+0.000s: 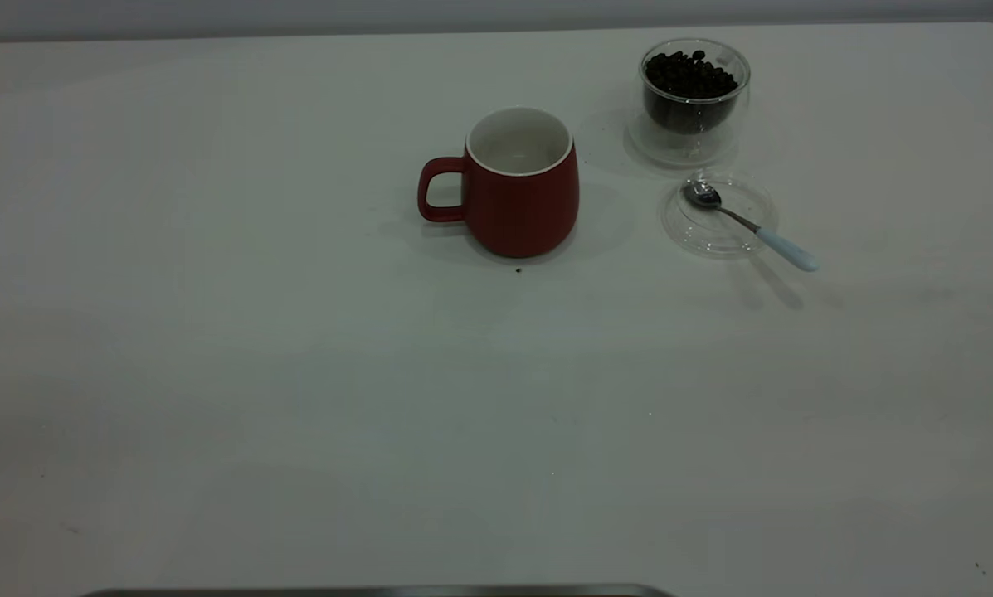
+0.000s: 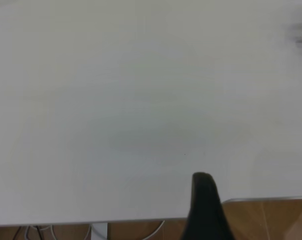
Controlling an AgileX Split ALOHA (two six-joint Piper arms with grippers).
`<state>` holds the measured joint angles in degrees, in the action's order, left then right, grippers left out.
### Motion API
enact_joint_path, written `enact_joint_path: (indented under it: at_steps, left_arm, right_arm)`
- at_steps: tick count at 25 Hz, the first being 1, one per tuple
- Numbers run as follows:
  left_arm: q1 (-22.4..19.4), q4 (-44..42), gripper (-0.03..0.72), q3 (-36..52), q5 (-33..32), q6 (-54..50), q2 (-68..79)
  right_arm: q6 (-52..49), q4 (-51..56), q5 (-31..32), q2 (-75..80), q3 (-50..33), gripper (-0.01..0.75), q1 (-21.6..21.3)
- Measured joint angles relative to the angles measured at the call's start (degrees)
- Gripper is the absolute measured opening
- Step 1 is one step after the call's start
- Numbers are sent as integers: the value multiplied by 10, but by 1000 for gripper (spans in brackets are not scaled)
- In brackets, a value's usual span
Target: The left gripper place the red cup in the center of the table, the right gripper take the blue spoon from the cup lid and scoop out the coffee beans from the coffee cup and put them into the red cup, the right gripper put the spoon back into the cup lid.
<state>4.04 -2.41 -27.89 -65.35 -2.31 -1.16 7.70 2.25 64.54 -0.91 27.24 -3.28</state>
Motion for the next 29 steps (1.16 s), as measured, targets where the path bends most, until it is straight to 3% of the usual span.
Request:
enact_joint_path:
  at_steps: [20, 29]
  left_arm:
    - [0, 0, 587, 0, 0, 0, 0]
    - [0, 0, 587, 0, 0, -1, 0]
  right_arm:
    - [-7, 1, 0, 0, 0, 530, 4]
    - [-8, 1, 0, 0, 0, 493, 4]
